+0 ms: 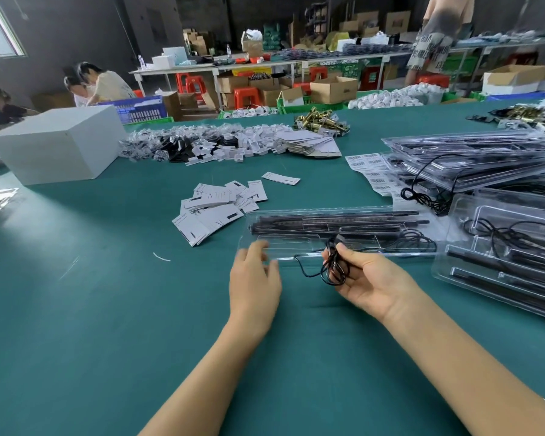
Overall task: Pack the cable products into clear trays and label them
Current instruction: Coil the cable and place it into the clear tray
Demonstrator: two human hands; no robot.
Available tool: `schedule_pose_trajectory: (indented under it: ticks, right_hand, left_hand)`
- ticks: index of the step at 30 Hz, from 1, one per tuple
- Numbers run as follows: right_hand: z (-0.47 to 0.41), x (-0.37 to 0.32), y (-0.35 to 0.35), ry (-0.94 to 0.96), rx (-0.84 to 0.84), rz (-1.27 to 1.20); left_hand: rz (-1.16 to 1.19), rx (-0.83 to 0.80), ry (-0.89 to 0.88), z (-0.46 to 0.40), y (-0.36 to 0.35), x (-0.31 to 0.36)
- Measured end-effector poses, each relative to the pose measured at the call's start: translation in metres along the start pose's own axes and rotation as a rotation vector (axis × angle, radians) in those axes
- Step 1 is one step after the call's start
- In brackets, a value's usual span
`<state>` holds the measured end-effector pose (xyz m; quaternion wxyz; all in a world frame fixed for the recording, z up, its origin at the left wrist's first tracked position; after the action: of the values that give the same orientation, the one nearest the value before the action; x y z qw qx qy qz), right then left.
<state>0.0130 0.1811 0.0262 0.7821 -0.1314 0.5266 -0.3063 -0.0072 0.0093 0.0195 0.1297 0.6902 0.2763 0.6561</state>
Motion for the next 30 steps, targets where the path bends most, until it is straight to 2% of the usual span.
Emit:
schedule_pose_trajectory:
  ticks: [2, 3, 5, 7, 9, 13, 20, 23, 30]
  right_hand:
    - [0.002, 0.003, -0.001, -0.053, -0.001, 0.006]
    - [0.003, 0.004, -0.001, -0.085, 0.0, 0.001]
    - [0.005, 0.004, 0.0, -0.146, 0.001, -0.025]
    - [0.005, 0.001, 0.002, -0.178, 0.01, -0.079]
    - [0.003, -0.002, 0.004, -0.175, 0.028, -0.113]
    - [0.0, -0.003, 0.007, -0.16, 0.007, -0.136]
    - [-0.003, -0.001, 0.006, -0.162, -0.092, -0.117]
    - [-0.004, -0.001, 0.004, -0.168, -0.129, -0.089]
    - [-0.006, -0.001, 0.001, -0.108, -0.153, -0.104]
  left_hand:
    - [-0.401, 0.118, -0.224, -0.01, 0.009, -0.002]
    - [-0.516, 0.117, -0.26, -0.016, 0.012, -0.003]
    - [-0.616, 0.012, -0.255, -0.026, 0.015, -0.009]
    - [-0.521, -0.11, -0.247, -0.03, 0.015, -0.014]
    - [-0.42, -0.127, -0.278, -0.027, 0.016, -0.012]
    - [-0.501, -0.121, -0.316, -0.026, 0.024, -0.011]
    - [-0.794, -0.277, -0.356, -0.01, 0.041, 0.001]
    - [-0.79, -0.331, -0.368, 0.007, 0.047, -0.003]
    - [-0.775, -0.293, -0.382, 0.02, 0.037, -0.004]
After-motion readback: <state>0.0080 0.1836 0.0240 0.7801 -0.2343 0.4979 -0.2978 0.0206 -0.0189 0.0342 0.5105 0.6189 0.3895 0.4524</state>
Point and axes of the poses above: each hand's wrist, its own z-axis away from the middle knuckle, its own y-axis out of the back of the hand, x = y × z, the point moved 3 cm from there along -z, towards the middle knuckle, and after that the axes turned 6 degrees about y, right-handed, at the moved point
